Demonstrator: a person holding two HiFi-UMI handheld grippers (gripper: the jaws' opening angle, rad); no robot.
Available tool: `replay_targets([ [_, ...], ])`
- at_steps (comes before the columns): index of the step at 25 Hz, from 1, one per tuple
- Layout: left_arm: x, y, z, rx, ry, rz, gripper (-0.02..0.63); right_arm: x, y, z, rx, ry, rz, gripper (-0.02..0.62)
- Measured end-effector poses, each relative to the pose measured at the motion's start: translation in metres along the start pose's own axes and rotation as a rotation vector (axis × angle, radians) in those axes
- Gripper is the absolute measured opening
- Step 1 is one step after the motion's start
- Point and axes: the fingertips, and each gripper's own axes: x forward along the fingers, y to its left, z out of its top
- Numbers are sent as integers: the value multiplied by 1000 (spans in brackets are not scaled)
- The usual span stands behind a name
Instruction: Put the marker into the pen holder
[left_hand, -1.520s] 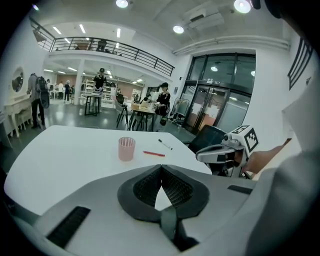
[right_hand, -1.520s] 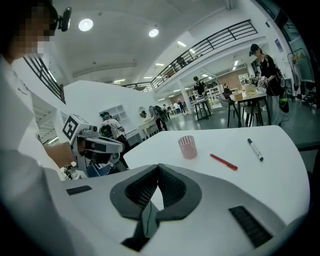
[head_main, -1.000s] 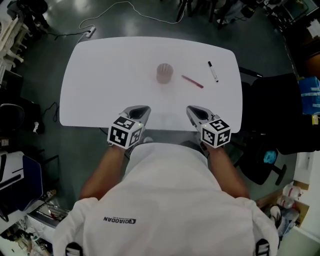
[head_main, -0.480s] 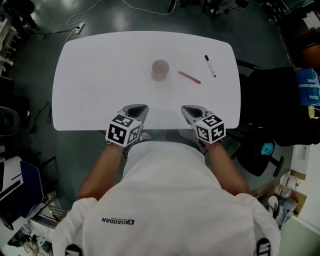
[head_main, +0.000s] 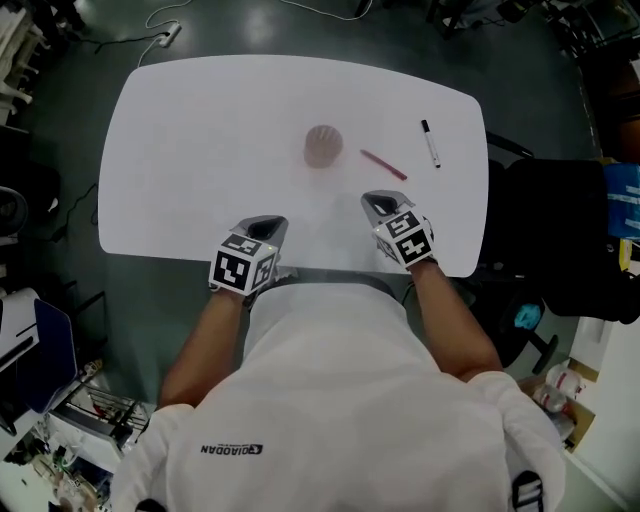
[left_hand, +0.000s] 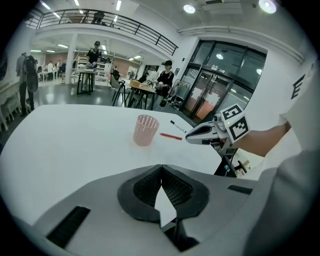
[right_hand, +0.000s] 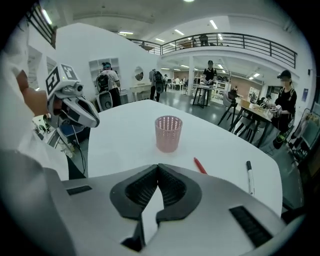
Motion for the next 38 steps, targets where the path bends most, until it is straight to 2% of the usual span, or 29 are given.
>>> replay_targets([
  [5,24,1,6,-67,58,-11,28,30,-40,-12,-6,52,5,18],
  [11,30,13,14,-98,71,30,28,61,-73,-19,-34,146,1,20],
  [19,51,15,15,-109,102,69,28,87,-114,-13,-217,232,-13,44],
  [25,46,26,8,-146,101,91,28,107,-121,-15,-255,290,2,89],
  [38,18,25,0,-135,76,109,28,125,-120,-18,-247,411,87,67],
])
